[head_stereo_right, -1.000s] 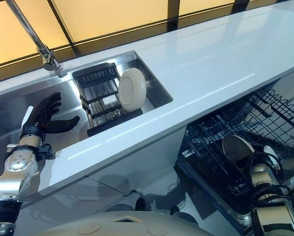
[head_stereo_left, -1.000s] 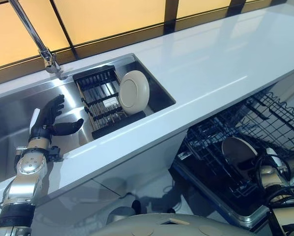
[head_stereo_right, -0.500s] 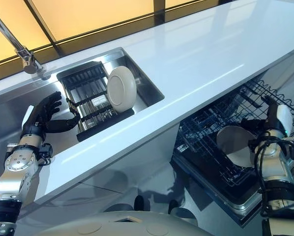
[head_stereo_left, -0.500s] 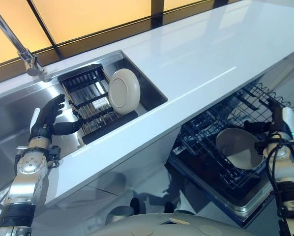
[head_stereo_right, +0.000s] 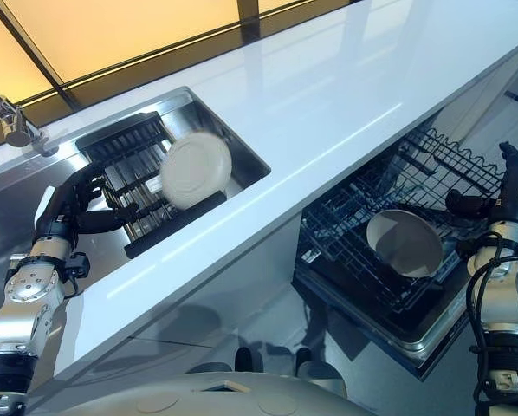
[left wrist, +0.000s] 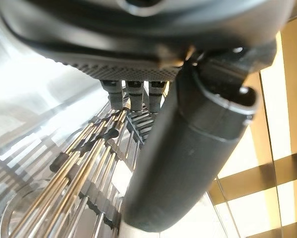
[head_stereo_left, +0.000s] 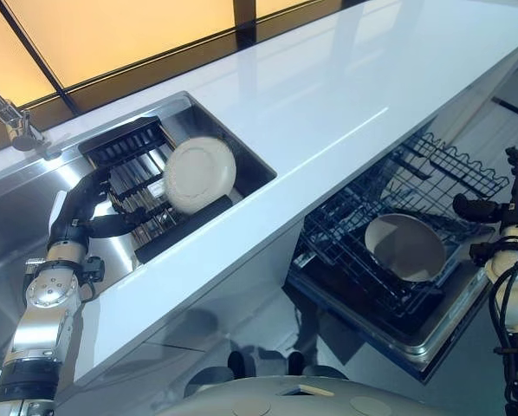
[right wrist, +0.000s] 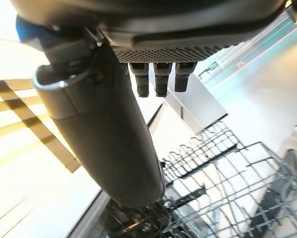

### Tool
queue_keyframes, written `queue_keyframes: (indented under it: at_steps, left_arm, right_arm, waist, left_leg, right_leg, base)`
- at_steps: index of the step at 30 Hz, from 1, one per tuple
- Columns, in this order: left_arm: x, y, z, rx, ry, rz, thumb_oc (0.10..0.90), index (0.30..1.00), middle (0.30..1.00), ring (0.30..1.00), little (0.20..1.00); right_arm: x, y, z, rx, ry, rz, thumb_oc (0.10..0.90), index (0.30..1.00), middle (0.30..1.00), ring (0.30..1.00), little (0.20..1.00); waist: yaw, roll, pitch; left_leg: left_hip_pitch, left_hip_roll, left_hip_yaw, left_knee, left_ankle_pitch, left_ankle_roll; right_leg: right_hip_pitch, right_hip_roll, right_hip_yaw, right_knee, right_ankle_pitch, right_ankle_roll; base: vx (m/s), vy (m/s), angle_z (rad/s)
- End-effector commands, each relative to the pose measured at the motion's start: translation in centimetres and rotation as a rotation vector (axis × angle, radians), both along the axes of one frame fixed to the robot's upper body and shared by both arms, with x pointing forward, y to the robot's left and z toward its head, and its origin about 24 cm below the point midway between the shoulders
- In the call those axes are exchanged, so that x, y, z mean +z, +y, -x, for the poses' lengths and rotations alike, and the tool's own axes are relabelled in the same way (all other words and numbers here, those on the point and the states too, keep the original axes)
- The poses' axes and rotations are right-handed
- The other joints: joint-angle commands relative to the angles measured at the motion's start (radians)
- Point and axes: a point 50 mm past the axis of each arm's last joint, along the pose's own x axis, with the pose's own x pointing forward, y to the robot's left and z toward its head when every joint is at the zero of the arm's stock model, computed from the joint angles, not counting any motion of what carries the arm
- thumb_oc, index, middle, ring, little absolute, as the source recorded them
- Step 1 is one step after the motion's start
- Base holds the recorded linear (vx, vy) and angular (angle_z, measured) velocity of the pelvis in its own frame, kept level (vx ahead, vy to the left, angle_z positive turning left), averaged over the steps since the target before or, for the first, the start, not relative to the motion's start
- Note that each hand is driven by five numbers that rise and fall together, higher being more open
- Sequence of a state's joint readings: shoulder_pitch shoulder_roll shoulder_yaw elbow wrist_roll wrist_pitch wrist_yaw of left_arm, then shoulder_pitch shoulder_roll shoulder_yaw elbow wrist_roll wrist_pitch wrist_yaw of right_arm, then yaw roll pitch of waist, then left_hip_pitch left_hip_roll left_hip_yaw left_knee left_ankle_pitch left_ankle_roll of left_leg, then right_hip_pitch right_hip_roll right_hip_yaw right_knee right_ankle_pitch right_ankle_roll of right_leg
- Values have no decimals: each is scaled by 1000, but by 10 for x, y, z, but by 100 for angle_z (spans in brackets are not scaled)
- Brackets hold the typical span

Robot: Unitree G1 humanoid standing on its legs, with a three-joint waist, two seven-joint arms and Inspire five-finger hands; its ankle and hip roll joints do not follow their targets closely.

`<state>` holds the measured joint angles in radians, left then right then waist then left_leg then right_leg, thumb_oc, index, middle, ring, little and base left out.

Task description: Pick up plates and place into dishwasher.

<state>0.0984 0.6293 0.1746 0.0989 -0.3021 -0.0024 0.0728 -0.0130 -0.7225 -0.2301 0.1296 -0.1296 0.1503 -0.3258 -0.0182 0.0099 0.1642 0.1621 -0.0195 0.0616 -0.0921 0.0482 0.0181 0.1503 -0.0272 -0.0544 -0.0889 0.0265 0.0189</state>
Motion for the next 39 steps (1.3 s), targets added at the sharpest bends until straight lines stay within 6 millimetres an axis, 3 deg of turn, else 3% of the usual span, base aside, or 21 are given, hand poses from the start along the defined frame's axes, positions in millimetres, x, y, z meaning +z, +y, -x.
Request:
queue_keyframes:
  at_steps: [1, 4, 9, 15, 25, 30, 33, 35, 39]
  left_arm:
    - [78, -9, -23, -121, -335, -165, 800, 900, 900, 900, 900]
    - [89, -15, -29, -161, -372, -230, 800, 900, 900, 900, 900]
    - [125, -27, -40, -238, -478, -386, 800, 900, 900, 900, 900]
    - [155, -28, -42, -227, -558, -469, 800, 900, 900, 900, 900]
    - [147, -25, -33, -198, -522, -487, 800, 900, 900, 900, 900]
    - [145, -28, -29, -286, -442, -527, 800, 900, 900, 900, 900]
    - [146, -29, -36, -368, -325, -534, 800, 900, 900, 900, 900]
    - [137, -29, -50, -436, -145, -504, 800, 900, 900, 900, 900]
    - [122, -17, -68, -405, 55, -494, 800, 900, 900, 900, 900]
  right_arm:
    - [69, 27, -13, 228, -364, -2, 800, 900, 900, 900, 900]
    - [60, 46, -18, 365, -342, -112, 800, 900, 900, 900, 900]
    - [28, 85, -22, 582, -216, -269, 800, 900, 900, 900, 900]
    - [1, 111, -21, 674, -96, -329, 800, 900, 900, 900, 900]
    - [-9, 131, -17, 770, -13, -309, 800, 900, 900, 900, 900]
    - [-13, 141, -15, 821, 26, -345, 800, 900, 900, 900, 900]
    - [-10, 149, -18, 856, 36, -346, 800, 900, 900, 900, 900]
    - [-7, 157, -23, 883, 40, -343, 800, 900, 900, 900, 900]
    - [-2, 166, -29, 911, 36, -335, 800, 900, 900, 900, 900]
  waist:
    - [-27, -31, -98]
    - [-36, -27, -100]
    - [-61, -10, -107]
    - [-78, 5, -113]
    - [-73, 7, -114]
    - [-64, 11, -112]
    - [-59, 20, -108]
    - [-61, 31, -105]
    - [-64, 47, -99]
  left_leg:
    - [-23, -45, 13, 5, -55, -5]
    - [-24, -44, 23, 5, -55, -5]
    - [-24, -45, 45, 5, -56, -6]
    - [-23, -45, 64, 5, -55, -8]
    - [-26, -46, 59, 5, -53, -8]
    - [-30, -48, 46, 5, -49, -9]
    - [-31, -48, 46, 5, -45, -8]
    - [-25, -52, 39, 6, -56, -6]
    - [-25, -55, 35, 7, -54, -2]
  right_leg:
    - [-54, -2, -1, 67, 1, 85]
    - [-61, -5, 2, 73, 0, 89]
    - [-70, -9, 8, 79, -2, 92]
    - [-74, -10, 19, 77, 0, 93]
    - [-76, -7, 27, 76, -3, 92]
    - [-73, -5, 22, 71, -2, 90]
    - [-74, -3, 20, 75, -3, 89]
    - [-67, -4, 14, 75, -13, 92]
    - [-67, -1, 18, 74, -12, 92]
  base:
    - [-11, 39, -11]
    - [-4, 38, -10]
    - [4, 35, -4]
    - [7, 11, -4]
    - [3, 0, -9]
    - [0, 0, 0]
    - [0, 0, 0]
    - [4, -1, 2]
    - [0, 0, 0]
